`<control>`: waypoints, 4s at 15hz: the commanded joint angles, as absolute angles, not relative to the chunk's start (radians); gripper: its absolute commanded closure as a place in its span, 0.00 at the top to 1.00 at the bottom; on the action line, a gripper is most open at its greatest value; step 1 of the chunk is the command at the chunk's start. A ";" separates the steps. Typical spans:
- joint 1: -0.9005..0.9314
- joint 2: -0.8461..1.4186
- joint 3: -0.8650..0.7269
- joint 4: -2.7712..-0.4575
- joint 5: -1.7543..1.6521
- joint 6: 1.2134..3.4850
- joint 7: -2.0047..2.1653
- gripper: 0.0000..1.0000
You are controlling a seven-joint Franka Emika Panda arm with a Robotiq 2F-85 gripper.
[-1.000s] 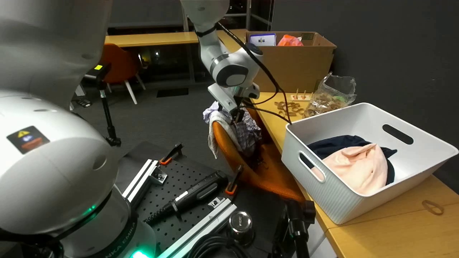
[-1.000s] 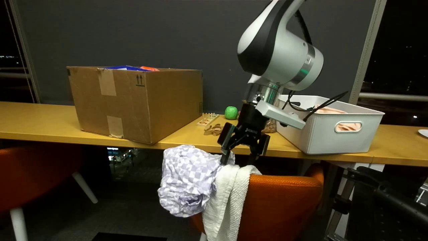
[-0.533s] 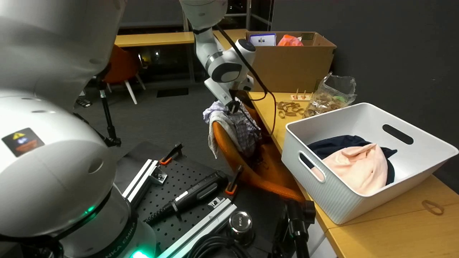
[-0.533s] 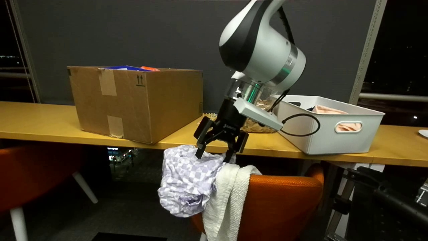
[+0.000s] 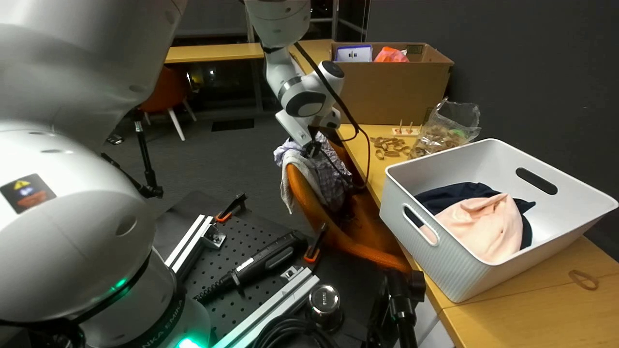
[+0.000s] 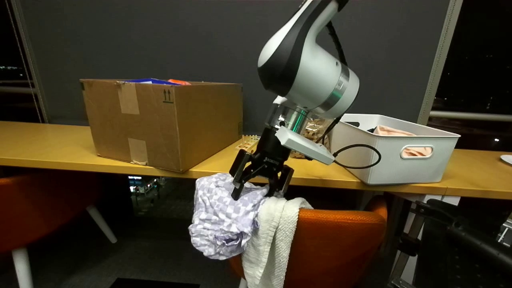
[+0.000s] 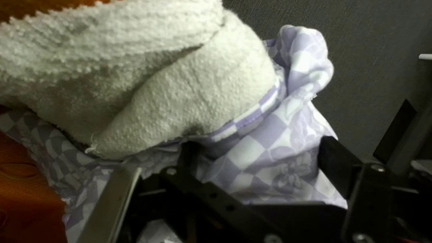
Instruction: Shift the clothes to the storage bin
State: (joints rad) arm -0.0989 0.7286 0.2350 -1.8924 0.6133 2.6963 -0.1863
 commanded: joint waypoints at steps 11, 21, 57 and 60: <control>-0.112 0.679 0.281 -1.889 0.604 2.678 -0.182 0.00; -0.113 0.409 0.205 -1.890 0.549 2.612 -0.141 0.02; -0.299 -0.016 -0.298 -2.172 -0.109 2.442 0.020 0.02; -0.312 0.043 -0.316 -2.231 -0.182 2.462 0.025 0.02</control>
State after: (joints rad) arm -0.2964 0.0038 -0.3028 -2.1855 -0.1111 2.4187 0.0217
